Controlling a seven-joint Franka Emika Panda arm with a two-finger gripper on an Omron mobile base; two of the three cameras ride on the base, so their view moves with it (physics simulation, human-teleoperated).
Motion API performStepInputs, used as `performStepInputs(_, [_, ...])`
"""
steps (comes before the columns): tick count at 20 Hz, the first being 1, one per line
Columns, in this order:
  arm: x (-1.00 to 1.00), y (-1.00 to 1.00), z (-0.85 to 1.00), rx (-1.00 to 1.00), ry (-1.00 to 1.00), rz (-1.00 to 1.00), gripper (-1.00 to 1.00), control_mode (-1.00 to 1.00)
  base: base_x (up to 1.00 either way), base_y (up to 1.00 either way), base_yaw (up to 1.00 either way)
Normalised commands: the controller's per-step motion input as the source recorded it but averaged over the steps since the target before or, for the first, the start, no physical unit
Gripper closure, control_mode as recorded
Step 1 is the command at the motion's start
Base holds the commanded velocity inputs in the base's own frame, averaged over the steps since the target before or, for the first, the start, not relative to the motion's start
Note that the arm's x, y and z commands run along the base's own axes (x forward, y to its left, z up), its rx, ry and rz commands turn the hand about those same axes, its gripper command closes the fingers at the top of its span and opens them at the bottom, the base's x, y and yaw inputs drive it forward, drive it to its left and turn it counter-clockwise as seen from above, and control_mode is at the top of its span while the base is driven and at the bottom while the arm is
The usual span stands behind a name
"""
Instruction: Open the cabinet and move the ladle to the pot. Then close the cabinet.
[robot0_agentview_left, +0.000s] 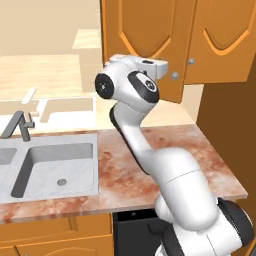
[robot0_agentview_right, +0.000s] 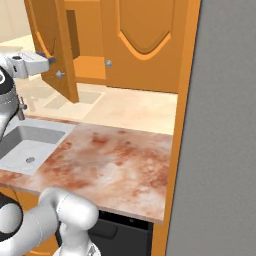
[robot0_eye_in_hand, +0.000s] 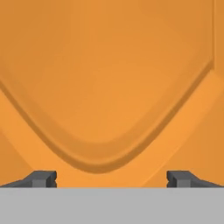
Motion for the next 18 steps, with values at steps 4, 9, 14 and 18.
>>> performStepInputs(4, [0.68,-0.69,0.00,0.03,0.00,0.44,-1.00,-1.00,0.00,0.00,0.00])
performStepInputs(9, [0.86,-0.61,0.00,0.03,0.00,0.41,-1.00,-1.00,0.00,0.00,0.00])
performStepInputs(14, [0.74,-0.43,0.00,0.03,0.00,0.38,-1.00,-1.00,0.00,0.00,0.00])
performStepInputs(18, [0.61,-0.33,0.00,0.03,0.00,0.34,-1.00,-1.00,0.00,0.00,0.00])
